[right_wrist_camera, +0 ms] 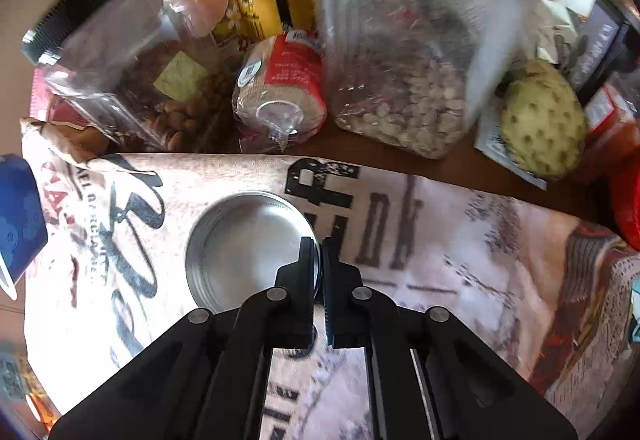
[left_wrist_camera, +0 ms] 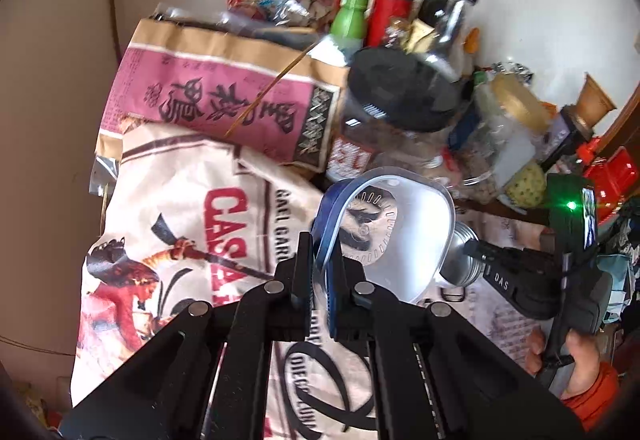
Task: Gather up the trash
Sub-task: 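Carry the white tub with the left tool while the right tool carries the tin lid to the bin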
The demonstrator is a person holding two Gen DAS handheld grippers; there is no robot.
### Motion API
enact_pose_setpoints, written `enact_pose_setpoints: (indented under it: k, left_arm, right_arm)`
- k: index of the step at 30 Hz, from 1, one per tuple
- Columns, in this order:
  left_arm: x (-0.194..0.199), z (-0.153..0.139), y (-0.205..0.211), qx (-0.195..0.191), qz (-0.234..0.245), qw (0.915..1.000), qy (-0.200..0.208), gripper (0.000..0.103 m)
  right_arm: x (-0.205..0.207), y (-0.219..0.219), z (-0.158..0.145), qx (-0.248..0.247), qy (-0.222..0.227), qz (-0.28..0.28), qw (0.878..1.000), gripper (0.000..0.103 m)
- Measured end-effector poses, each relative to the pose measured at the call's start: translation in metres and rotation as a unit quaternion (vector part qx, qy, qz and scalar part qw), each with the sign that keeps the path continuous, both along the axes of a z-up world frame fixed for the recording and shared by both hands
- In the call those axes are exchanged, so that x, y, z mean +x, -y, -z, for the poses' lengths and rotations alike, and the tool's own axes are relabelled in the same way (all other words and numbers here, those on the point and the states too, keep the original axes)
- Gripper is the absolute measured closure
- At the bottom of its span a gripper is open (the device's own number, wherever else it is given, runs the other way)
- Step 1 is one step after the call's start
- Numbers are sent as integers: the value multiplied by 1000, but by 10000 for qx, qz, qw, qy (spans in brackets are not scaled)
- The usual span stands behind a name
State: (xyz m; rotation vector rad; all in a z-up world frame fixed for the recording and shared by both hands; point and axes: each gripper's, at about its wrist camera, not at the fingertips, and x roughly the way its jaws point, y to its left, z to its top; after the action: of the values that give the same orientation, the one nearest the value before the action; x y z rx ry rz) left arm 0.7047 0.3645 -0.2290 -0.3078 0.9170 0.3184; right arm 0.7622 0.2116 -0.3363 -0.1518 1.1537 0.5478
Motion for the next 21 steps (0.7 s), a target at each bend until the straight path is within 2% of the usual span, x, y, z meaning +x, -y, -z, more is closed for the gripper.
enact_pose_setpoints:
  k: [5,10,16,21]
  left_arm:
    - [-5,-22,31,76,93,9998,140,99]
    - [-28,-56,85,136,131,9988,459,99]
    - [-77,-93,165,195,16,9954,937,99]
    - [-131,-127,222,227,-77,9917,1265,99]
  right_arm:
    - [-21,42,-36,277,165,126,9994,100]
    - [-55,113,-89,600,596,217,9962,100]
    - [-106,210,-147,858,1234,234,9884,100]
    - [-137,269,-179,1010,1597,196,9818,100]
